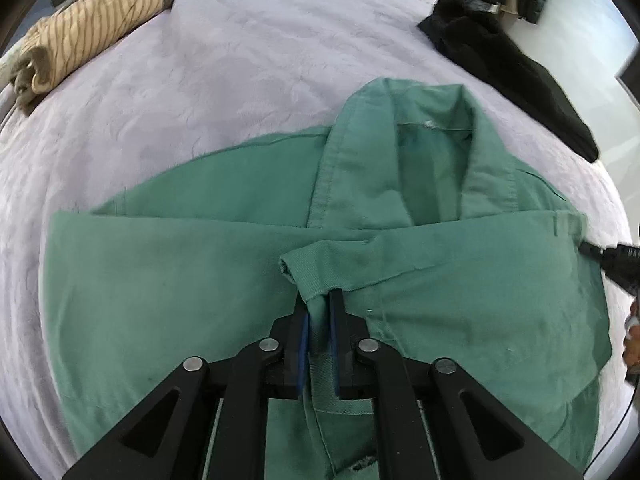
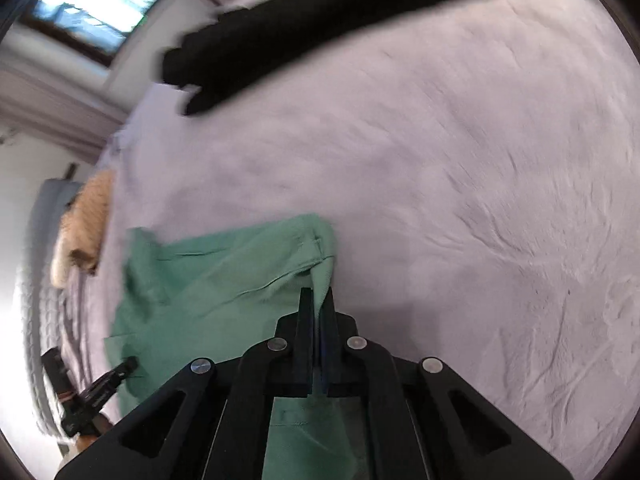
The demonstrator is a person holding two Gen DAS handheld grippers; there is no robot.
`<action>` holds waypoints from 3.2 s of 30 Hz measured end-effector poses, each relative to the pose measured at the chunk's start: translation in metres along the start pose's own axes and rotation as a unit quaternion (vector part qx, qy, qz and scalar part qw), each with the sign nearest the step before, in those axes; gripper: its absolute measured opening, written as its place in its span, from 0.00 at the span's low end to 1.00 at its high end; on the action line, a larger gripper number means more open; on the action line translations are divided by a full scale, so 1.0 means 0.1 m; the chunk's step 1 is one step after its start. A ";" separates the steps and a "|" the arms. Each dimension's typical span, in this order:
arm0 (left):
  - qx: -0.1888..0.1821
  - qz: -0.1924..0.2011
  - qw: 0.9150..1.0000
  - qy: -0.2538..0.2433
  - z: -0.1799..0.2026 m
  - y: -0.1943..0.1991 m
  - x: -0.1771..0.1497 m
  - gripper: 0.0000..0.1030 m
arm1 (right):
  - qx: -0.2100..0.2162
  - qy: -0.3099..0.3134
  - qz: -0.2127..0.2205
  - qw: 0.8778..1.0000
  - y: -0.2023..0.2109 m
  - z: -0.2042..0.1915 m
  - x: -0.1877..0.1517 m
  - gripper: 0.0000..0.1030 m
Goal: Fold large clothes
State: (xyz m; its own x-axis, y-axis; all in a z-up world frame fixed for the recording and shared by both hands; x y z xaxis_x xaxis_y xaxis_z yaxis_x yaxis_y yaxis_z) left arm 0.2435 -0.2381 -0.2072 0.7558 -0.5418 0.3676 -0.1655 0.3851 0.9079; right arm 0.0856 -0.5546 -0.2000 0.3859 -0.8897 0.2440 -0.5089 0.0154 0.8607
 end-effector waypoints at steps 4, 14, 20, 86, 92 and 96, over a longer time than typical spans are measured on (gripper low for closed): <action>0.028 0.006 0.999 -0.017 -0.05 0.12 -0.02 0.18 | -0.004 -0.007 0.015 1.000 0.06 0.03 -0.03 0.03; -0.008 0.003 1.000 -0.025 0.01 0.72 -0.40 0.18 | 0.078 -0.042 0.000 0.996 0.95 0.01 -0.87 0.55; -0.028 -0.007 0.999 -0.031 0.32 0.58 -0.57 0.18 | 0.124 -0.139 -0.052 0.981 0.88 0.16 -1.51 0.52; -0.021 0.048 0.973 -0.223 2.79 0.15 0.59 0.67 | 0.151 -0.174 0.029 0.973 0.99 0.84 -1.55 0.14; 0.044 0.016 0.988 -0.146 1.64 0.40 0.08 0.67 | 0.137 -0.068 0.031 0.988 1.02 0.33 -1.34 0.14; 0.077 -0.011 0.993 -0.086 0.98 0.35 -0.40 0.67 | 0.126 -0.027 0.017 0.992 0.77 0.06 -1.27 0.14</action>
State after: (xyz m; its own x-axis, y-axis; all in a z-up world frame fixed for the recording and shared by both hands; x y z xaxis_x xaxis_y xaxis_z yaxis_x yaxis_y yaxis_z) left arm 0.1456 -0.2766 -0.1705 0.6432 -0.6737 0.3640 -0.2544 0.2604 0.9314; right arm -0.0072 -0.4435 -0.1668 0.3277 -0.9134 0.2414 -0.6992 -0.0627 0.7122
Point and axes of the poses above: each gripper's, at about its wrist camera, not at the fingertips, and y roughly against the way its jaws point, z to its right, x to its top, the point moved 9 cm from there along -y, roughly the way its jaws point, and after that the axes turned 3 degrees about -x, right-handed, at the moved point
